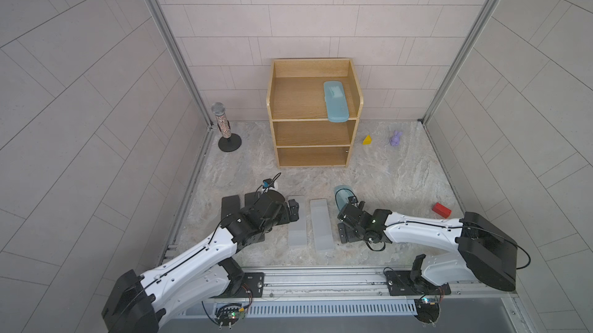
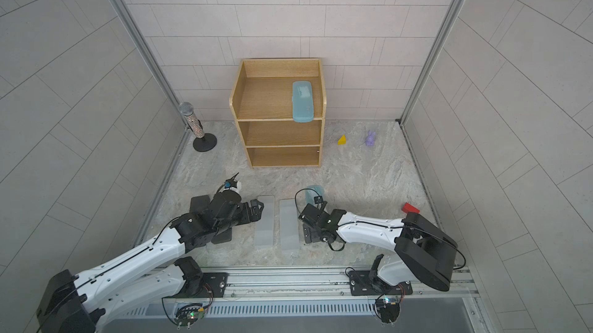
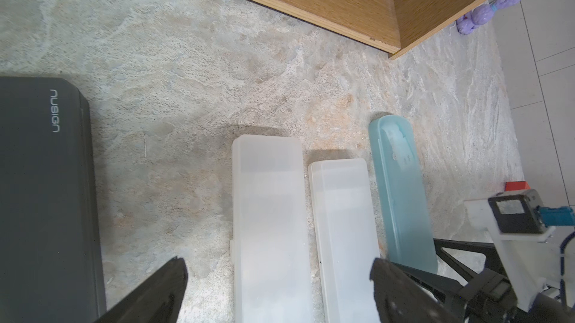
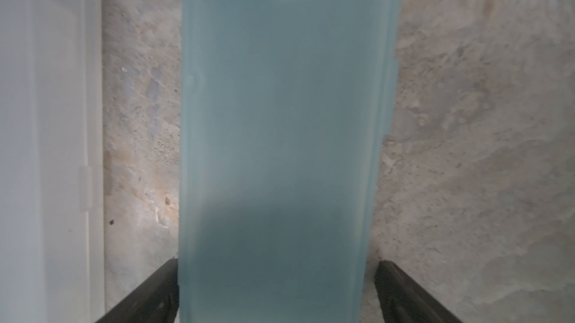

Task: Place the pencil cases on the shelf according to color
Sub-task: Pick up the pencil case from the center of the board, then place the pencil case on the shelf.

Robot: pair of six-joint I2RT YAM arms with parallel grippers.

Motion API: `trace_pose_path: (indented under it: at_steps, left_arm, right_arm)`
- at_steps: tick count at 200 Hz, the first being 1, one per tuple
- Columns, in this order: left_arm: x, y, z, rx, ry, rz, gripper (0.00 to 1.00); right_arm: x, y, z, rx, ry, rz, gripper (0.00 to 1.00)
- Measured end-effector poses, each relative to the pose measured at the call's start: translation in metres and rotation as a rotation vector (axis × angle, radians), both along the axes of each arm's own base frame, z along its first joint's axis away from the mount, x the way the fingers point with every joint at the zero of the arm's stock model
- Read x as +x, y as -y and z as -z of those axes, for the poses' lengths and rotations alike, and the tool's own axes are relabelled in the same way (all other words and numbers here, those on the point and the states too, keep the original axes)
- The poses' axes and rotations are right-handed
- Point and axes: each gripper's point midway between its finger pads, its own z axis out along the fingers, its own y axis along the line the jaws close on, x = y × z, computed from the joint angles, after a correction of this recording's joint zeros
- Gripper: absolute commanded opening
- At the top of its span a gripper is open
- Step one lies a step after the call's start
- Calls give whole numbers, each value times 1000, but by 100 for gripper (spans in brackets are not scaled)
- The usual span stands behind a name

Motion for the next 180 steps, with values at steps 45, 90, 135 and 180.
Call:
trace_pose_path:
  at_steps: [45,90,135,180]
  left_arm:
    - [0,1,-1,-2,5,1,100]
    - [0,-1,-7,7,15,1,100]
    - [9,1,-38,-20,77,-13,100]
    - [24,4,-74,-48,123,-28,100]
  right_arm:
    - [3,1,-1,-3,47,18,77]
    - [-6,12,-3,-20,45,18,59]
    - [-13,20,-41,18,83,7,57]
    - [-5,8,-121,143,193,-26,56]
